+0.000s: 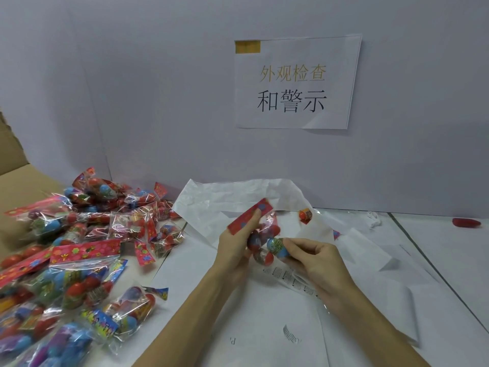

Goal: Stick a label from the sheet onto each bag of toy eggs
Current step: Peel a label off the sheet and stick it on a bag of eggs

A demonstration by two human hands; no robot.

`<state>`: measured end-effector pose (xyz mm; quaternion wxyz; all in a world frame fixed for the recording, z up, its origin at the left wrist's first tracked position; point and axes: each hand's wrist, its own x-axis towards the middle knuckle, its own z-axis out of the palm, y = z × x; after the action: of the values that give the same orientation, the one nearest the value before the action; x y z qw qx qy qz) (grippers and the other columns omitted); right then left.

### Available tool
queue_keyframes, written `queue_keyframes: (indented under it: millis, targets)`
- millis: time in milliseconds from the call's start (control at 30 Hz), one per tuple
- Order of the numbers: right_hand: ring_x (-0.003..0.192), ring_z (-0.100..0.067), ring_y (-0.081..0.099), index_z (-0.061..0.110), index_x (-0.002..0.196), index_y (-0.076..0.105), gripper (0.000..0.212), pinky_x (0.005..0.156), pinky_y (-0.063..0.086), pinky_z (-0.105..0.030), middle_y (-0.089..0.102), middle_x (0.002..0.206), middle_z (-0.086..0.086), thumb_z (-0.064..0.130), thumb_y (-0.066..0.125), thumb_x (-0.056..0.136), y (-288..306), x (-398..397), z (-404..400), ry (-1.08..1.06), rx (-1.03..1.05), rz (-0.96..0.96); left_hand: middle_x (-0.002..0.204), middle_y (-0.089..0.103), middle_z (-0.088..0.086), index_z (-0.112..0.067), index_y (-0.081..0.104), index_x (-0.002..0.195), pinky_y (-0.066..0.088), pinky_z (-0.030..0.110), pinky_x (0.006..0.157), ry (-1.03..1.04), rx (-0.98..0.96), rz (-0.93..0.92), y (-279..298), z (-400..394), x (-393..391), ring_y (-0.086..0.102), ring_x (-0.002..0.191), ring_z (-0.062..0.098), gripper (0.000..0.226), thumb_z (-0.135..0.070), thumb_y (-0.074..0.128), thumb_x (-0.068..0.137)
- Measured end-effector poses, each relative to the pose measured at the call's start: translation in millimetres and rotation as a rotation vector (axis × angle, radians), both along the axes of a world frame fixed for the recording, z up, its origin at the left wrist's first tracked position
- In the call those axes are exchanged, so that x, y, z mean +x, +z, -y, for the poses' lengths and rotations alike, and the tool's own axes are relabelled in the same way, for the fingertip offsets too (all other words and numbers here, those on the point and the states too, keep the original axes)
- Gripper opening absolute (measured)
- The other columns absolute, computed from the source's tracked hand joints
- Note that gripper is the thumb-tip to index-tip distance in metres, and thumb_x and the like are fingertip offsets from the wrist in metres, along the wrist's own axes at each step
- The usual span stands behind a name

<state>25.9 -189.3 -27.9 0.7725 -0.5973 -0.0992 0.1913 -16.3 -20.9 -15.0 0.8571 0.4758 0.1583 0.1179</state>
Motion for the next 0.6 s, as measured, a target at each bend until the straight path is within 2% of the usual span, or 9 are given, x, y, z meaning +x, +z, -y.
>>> queue_keyframes:
  millis: [67, 133, 200, 300, 367, 467, 600]
  targets:
    - [0.101, -0.028, 0.078, 0.0, 0.103, 0.079, 0.015, 0.081, 0.062, -0.024, 0.079, 0.107, -0.017, 0.008, 0.071, 0.094, -3, 5, 4, -0.051, 0.079, -0.038, 0.115, 0.078, 0.012, -0.009, 0.069, 0.125, 0.063, 0.037, 0.083, -0.088, 0.08, 0.03, 2, -6, -1, 0.077, 0.102, 0.03, 0.056, -0.047, 0.08, 0.085]
    - [0.104, -0.03, 0.077, -0.004, 0.111, 0.073, 0.017, 0.083, 0.063, -0.029, 0.077, 0.111, -0.02, 0.004, 0.065, 0.099, 0, 10, 7, -0.028, 0.129, -0.081, 0.117, 0.076, 0.017, -0.007, 0.072, 0.123, 0.062, 0.037, 0.089, -0.179, 0.17, 0.03, 2, -9, -2, 0.076, 0.102, 0.03, 0.05, -0.04, 0.08, 0.087]
    - [0.108, -0.032, 0.075, 0.001, 0.124, 0.066, 0.027, 0.084, 0.064, -0.035, 0.076, 0.115, -0.02, 0.007, 0.067, 0.098, 7, 12, 9, 0.031, 0.148, -0.089, 0.11, 0.078, 0.016, -0.006, 0.078, 0.114, 0.061, 0.031, 0.081, -0.172, 0.234, 0.05, -1, -8, -2, 0.074, 0.092, 0.025, 0.036, -0.033, 0.078, 0.089]
    - [0.112, -0.027, 0.074, 0.024, 0.133, 0.062, 0.049, 0.089, 0.062, -0.039, 0.077, 0.12, -0.007, 0.025, 0.081, 0.087, 15, 13, 13, -0.002, 0.134, 0.003, 0.089, 0.075, 0.011, -0.007, 0.081, 0.099, 0.05, 0.022, 0.066, -0.088, 0.461, 0.066, -1, -6, -2, 0.065, 0.077, 0.013, 0.021, -0.026, 0.073, 0.096]
    - [0.113, -0.02, 0.074, 0.031, 0.127, 0.07, 0.047, 0.096, 0.059, -0.039, 0.078, 0.118, 0.0, 0.035, 0.084, 0.083, 17, 12, 16, -0.066, 0.002, 0.107, 0.089, 0.076, 0.008, -0.015, 0.083, 0.094, 0.05, 0.019, 0.067, -0.094, 0.636, 0.053, 0, -4, -2, 0.066, 0.077, 0.008, 0.015, -0.026, 0.075, 0.095]
    - [0.107, -0.021, 0.075, 0.021, 0.107, 0.082, 0.029, 0.1, 0.057, -0.04, 0.081, 0.104, -0.001, 0.037, 0.083, 0.082, 17, 11, 17, -0.141, -0.083, 0.136, 0.092, 0.078, 0.004, -0.02, 0.084, 0.095, 0.056, 0.021, 0.074, -0.129, 0.684, 0.056, 2, -2, -4, 0.072, 0.083, 0.01, 0.011, -0.029, 0.083, 0.088]
    - [0.1, -0.021, 0.077, 0.017, 0.097, 0.084, 0.02, 0.08, 0.061, -0.027, 0.081, 0.101, -0.005, 0.033, 0.08, 0.086, 18, 13, 20, -0.167, 0.0, 0.094, 0.091, 0.081, 0.004, -0.018, 0.085, 0.093, 0.057, 0.022, 0.076, -0.065, 0.608, 0.054, 7, -2, -6, 0.073, 0.084, 0.011, 0.03, -0.045, 0.078, 0.082]
